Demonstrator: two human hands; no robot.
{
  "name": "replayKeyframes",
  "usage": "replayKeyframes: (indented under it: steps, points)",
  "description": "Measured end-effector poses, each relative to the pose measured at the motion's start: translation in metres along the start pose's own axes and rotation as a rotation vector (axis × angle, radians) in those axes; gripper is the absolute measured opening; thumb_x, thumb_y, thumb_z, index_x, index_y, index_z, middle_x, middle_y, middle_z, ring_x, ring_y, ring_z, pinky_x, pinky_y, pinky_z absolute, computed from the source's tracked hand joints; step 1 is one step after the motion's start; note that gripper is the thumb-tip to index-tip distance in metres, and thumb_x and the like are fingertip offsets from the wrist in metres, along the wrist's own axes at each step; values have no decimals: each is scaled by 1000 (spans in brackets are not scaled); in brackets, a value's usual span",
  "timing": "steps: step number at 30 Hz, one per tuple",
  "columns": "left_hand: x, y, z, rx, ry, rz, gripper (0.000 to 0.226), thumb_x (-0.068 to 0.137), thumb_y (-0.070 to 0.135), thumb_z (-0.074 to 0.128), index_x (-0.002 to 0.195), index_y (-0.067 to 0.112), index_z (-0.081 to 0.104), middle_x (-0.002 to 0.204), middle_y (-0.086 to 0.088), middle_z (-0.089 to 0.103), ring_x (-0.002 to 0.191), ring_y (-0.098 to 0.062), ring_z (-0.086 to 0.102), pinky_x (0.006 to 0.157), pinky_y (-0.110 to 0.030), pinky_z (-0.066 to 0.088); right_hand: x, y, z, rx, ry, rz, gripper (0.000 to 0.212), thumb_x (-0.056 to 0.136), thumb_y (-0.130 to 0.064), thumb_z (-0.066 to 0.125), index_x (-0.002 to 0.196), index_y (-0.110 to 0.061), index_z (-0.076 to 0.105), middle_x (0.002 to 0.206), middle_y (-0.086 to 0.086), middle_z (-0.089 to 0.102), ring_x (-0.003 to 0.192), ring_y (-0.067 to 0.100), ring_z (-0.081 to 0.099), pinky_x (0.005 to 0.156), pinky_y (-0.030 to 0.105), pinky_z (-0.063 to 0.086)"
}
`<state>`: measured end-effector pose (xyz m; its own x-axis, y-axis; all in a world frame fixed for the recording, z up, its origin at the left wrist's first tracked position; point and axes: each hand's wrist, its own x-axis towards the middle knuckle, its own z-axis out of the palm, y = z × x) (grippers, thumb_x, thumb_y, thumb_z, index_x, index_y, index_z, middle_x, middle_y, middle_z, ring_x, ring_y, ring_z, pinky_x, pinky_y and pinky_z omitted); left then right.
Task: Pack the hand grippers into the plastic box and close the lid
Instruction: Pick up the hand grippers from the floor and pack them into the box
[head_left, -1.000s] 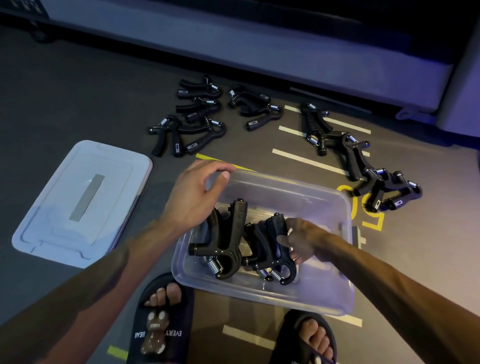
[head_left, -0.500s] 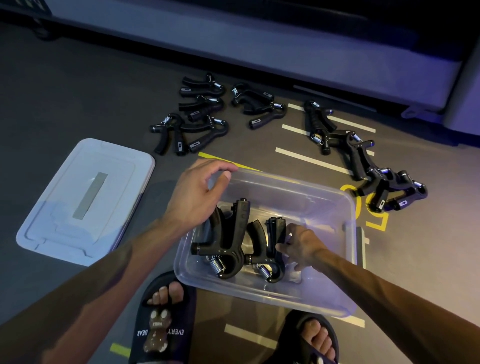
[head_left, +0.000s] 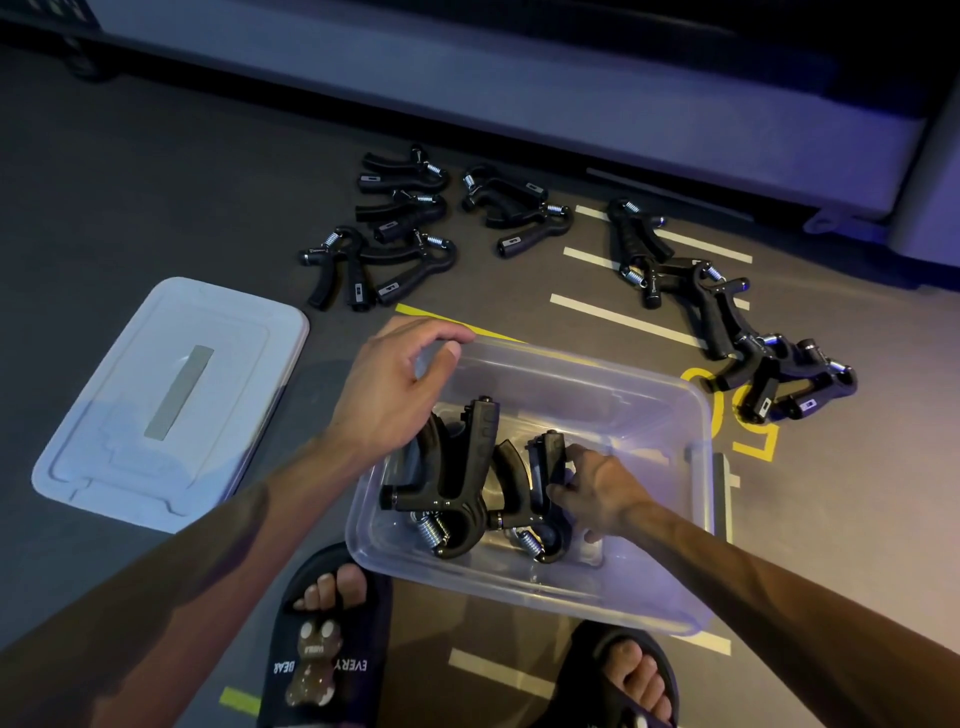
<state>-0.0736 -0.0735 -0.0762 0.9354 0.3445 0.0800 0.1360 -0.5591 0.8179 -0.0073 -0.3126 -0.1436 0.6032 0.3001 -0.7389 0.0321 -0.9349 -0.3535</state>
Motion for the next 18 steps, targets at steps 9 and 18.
replayKeyframes:
  steps: [9, 18]
  points:
    - [1, 0, 1, 11, 2, 1, 20, 100, 17, 59, 109, 27, 75, 108, 24, 67, 115, 6, 52, 94, -3, 32, 1, -2, 2, -41, -1, -12, 42, 90, -28, 66, 124, -10, 50, 116, 16, 66, 97, 35, 68, 81, 46, 59]
    - [2, -1, 2, 18, 3, 3, 20, 101, 18, 58, 109, 27, 75, 109, 23, 68, 115, 4, 52, 93, -4, 33, -3, -1, 5, -136, -21, -25, 41, 93, -27, 66, 124, -6, 48, 114, 13, 65, 92, 28, 65, 65, 28, 49]
